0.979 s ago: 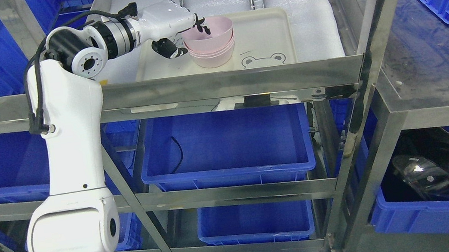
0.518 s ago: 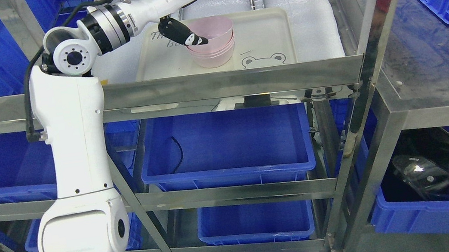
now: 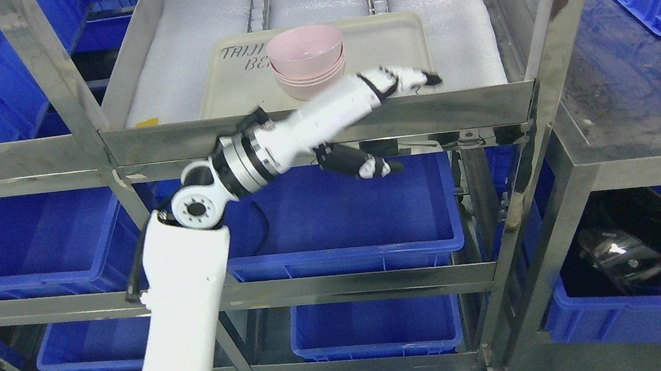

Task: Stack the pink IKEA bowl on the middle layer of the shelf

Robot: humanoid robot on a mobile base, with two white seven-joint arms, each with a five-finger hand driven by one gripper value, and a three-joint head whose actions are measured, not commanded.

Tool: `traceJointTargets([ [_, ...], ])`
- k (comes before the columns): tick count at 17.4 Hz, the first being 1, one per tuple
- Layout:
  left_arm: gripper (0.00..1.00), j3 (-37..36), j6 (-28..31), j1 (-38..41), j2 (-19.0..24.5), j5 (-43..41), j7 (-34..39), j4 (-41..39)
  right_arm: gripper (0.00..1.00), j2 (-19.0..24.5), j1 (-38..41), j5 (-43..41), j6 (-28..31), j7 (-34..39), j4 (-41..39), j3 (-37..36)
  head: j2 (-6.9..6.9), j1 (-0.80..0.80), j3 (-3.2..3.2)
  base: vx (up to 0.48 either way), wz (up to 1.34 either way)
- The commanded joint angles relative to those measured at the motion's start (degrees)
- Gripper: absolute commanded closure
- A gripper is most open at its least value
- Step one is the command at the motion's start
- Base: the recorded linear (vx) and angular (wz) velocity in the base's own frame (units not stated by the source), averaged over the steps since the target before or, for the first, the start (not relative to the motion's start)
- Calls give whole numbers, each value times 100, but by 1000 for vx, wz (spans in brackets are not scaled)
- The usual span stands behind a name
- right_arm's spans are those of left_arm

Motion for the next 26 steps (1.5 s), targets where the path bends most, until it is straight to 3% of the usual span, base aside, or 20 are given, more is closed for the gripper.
traceJointTargets([
  [1, 8, -1191, -133, 2120, 4, 354, -6, -572, 0, -100, 123, 0, 2, -38, -100, 0, 0, 0, 0, 0, 0],
  [4, 7, -271, -133, 2860, 4, 432, 125, 67, 0, -100, 123, 0, 2, -38, -100, 0, 0, 0, 0, 0, 0],
  [7, 7, 57, -133, 3037, 4, 836, 1009, 823, 0, -100, 123, 0, 2, -38, -100, 0, 0, 0, 0, 0, 0],
  [10, 7, 110, -133, 3142, 4, 1144, 3456, 1448, 0, -100, 123, 0, 2, -38, -100, 0, 0, 0, 0, 0, 0],
  [12, 7, 180, -133, 3239, 4, 1171, 4603, 1414, 0, -100, 123, 0, 2, -38, -100, 0, 0, 0, 0, 0, 0],
  [13, 6, 302, -129, 3239, 4, 1232, 4791, 1318, 0, -100, 123, 0, 2, -38, -100, 0, 0, 0, 0, 0, 0],
  [15, 3, 339, 784, 3344, 4, 1381, 4801, 846, 0, -100, 123, 0, 2, -38, -100, 0, 0, 0, 0, 0, 0],
  [19, 0, 356, 2674, 3635, 4, 1487, 4828, -999, 0, -100, 123, 0, 2, -38, -100, 0, 0, 0, 0, 0, 0],
  [20, 0, 365, 2879, 3626, 4, 1505, 4837, -1151, 0, -100, 123, 0, 2, -38, -100, 0, 0, 0, 0, 0, 0],
  [26, 0, 417, 2502, 3538, 4, 1496, 4854, -1179, 0, -100, 123, 0, 2, -38, -100, 0, 0, 0, 0, 0, 0],
])
